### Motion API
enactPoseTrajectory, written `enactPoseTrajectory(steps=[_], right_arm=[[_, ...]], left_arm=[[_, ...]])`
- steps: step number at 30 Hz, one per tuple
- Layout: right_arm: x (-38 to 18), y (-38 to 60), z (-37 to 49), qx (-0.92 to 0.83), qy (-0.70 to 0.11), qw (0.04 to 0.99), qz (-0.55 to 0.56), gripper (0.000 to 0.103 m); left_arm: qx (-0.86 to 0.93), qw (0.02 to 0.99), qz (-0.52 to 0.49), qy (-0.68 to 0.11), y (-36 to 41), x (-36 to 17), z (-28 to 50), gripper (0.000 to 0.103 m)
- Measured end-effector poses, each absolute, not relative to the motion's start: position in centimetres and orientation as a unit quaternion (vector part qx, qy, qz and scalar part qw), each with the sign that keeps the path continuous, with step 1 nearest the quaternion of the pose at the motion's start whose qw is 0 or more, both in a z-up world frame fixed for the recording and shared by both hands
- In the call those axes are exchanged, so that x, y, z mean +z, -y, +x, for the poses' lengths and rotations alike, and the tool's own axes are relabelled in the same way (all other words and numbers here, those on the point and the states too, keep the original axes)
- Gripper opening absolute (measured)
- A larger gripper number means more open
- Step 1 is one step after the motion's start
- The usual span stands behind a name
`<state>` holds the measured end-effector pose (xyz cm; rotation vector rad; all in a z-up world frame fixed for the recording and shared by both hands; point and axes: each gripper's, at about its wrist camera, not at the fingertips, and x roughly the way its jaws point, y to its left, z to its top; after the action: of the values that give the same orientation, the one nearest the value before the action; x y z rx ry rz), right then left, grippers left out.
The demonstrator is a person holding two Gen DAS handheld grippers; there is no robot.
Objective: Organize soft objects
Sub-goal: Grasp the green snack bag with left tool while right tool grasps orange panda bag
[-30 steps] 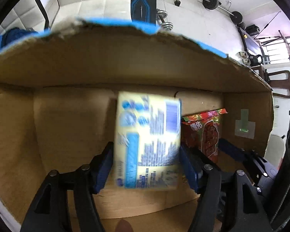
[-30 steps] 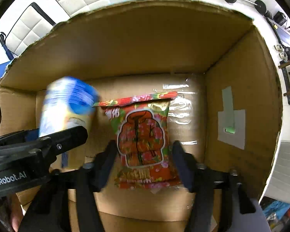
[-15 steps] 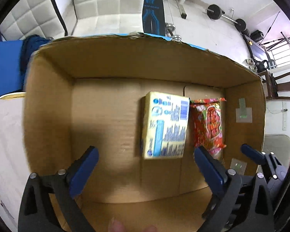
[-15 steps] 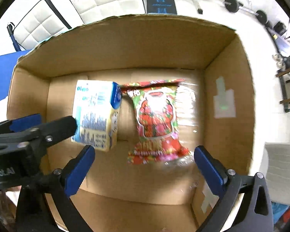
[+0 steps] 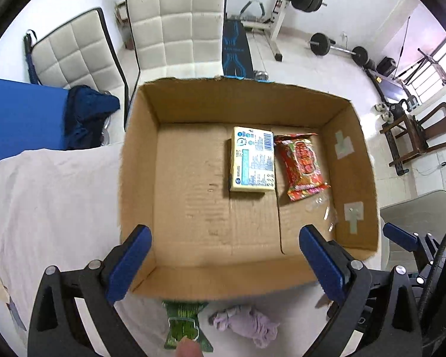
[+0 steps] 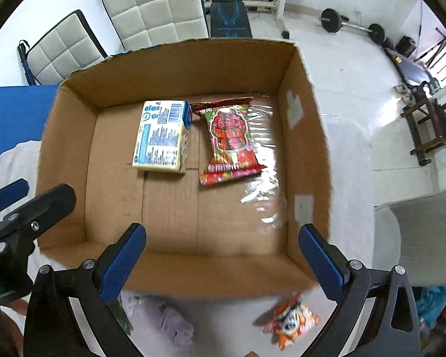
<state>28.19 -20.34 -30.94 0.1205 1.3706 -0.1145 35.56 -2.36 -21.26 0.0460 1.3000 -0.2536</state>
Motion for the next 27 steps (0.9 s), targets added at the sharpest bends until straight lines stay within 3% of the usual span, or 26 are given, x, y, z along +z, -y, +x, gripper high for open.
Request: enactPoseTrajectory(steps=[17, 21, 27], right_arm=[[-20.9, 20.0, 19.3, -0.032, -0.564, 0.821, 0.086, 0.103], [-22.0, 22.5, 17.7, -0.037, -0.576, 0.808, 0.119, 0.103], [-28.1, 26.6, 15.4, -0.104, -0.630, 0.762, 0.104, 0.103]], left_arm=[[-0.087, 0.830, 0.007, -0.551, 2.7, -13.4, 28.4, 0.102], [-0.053, 0.831, -0.001, -0.554, 1.1, -14.5, 27.6, 0.102], [-0.014, 0.795, -0.013, -0.606, -1.1, -20.6, 25.7, 0.102]])
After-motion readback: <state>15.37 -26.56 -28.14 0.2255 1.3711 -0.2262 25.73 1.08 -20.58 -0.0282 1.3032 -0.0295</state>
